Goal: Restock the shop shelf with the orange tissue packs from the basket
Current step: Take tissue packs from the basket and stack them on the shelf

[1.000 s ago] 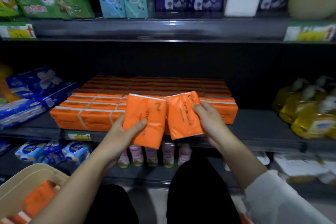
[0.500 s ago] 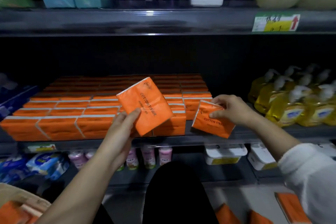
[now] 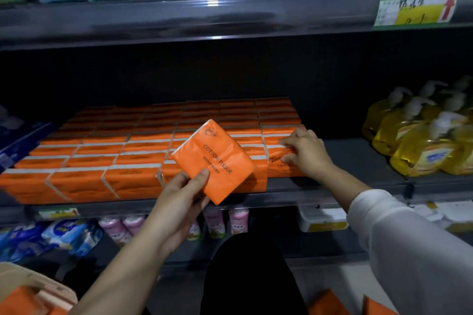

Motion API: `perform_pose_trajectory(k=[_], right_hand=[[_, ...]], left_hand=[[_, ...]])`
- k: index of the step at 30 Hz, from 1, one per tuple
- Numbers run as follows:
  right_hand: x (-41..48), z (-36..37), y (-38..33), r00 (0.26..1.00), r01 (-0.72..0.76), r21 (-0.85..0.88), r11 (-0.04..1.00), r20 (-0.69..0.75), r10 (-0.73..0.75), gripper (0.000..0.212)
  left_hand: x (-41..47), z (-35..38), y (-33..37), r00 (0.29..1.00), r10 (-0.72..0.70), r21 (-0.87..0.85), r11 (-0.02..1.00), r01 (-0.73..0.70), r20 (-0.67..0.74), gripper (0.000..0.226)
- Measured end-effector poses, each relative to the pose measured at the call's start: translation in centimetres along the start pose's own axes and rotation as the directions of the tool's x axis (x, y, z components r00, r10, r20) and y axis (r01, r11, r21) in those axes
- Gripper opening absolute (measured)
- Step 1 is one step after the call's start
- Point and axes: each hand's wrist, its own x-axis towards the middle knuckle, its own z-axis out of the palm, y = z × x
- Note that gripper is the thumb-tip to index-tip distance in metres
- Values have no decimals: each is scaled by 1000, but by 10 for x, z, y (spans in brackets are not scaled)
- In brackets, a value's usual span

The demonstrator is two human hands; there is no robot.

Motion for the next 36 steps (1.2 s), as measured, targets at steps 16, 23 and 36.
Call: perform_pose_trajectory(k=[16, 23, 36], right_hand=[[-36, -52, -42, 998, -18, 599, 801, -41, 53, 37], [-56, -71, -41, 981, -37, 759, 650, 151, -120, 37], [-50, -67, 10, 969, 19, 2, 1000, 246, -18, 34]], left_hand=[[-2, 44, -15, 999, 30, 55, 998, -32, 40, 23], [3, 71, -18, 970, 176, 341, 913, -225, 168, 32], [51, 30, -14, 764, 341, 811, -440, -385, 548, 43]])
